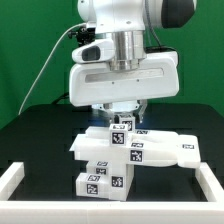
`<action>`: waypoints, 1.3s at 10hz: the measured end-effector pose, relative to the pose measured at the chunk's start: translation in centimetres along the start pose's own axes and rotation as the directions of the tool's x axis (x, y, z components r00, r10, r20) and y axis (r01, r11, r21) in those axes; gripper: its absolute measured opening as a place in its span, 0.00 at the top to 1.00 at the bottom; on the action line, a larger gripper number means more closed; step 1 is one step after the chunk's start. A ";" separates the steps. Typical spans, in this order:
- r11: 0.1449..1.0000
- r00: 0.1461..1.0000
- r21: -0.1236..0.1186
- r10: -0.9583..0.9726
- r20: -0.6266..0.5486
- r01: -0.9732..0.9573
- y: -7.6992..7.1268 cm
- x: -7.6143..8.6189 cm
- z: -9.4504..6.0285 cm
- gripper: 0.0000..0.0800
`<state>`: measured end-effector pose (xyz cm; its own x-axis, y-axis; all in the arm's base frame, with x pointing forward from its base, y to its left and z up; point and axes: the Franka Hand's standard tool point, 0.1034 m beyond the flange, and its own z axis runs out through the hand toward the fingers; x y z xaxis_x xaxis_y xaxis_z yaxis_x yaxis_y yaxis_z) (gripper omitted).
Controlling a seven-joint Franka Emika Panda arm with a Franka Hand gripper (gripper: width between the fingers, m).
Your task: Assemble chair
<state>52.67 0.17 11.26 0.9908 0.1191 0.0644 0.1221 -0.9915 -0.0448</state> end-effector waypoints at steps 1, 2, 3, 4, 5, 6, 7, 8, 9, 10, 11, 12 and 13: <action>0.996 0.996 0.001 0.090 0.000 -0.090 0.0 0.0 0.0 0.64; 0.983 0.983 0.002 0.183 0.000 -0.183 0.0 0.0 0.0 0.64; 0.961 0.961 0.005 0.277 -0.001 -0.277 -0.1 0.0 0.0 0.64; 0.953 0.953 0.006 0.304 -0.001 -0.304 -0.1 0.0 0.0 0.64; 0.916 0.916 0.007 0.400 -0.004 -0.400 -0.1 0.1 0.0 0.64; 0.879 0.879 0.007 0.477 -0.011 -0.477 -0.1 0.1 0.0 0.64; 0.851 0.851 0.009 0.525 -0.017 -0.525 -0.1 0.2 0.0 0.64; 0.800 0.800 0.012 0.599 -0.019 -0.599 -0.1 0.2 0.0 0.64; 0.740 0.740 0.017 0.672 -0.016 -0.672 -0.1 0.2 0.0 0.64; 0.726 0.726 0.019 0.687 -0.016 -0.687 0.0 0.2 0.0 0.64; 0.683 0.682 0.021 0.731 -0.014 -0.731 -0.1 0.2 0.0 0.64; 0.696 0.696 0.021 0.718 -0.015 -0.717 -0.1 0.2 0.0 0.52; 0.696 0.696 0.020 0.718 -0.015 -0.717 -0.1 0.2 0.0 0.35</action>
Offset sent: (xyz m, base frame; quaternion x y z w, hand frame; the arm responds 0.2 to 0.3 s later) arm 0.0000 0.0000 0.0000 0.0000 0.0000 0.1296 0.9916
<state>52.89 0.26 11.25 0.7766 -0.6293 0.0273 -0.6245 -0.7749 -0.0977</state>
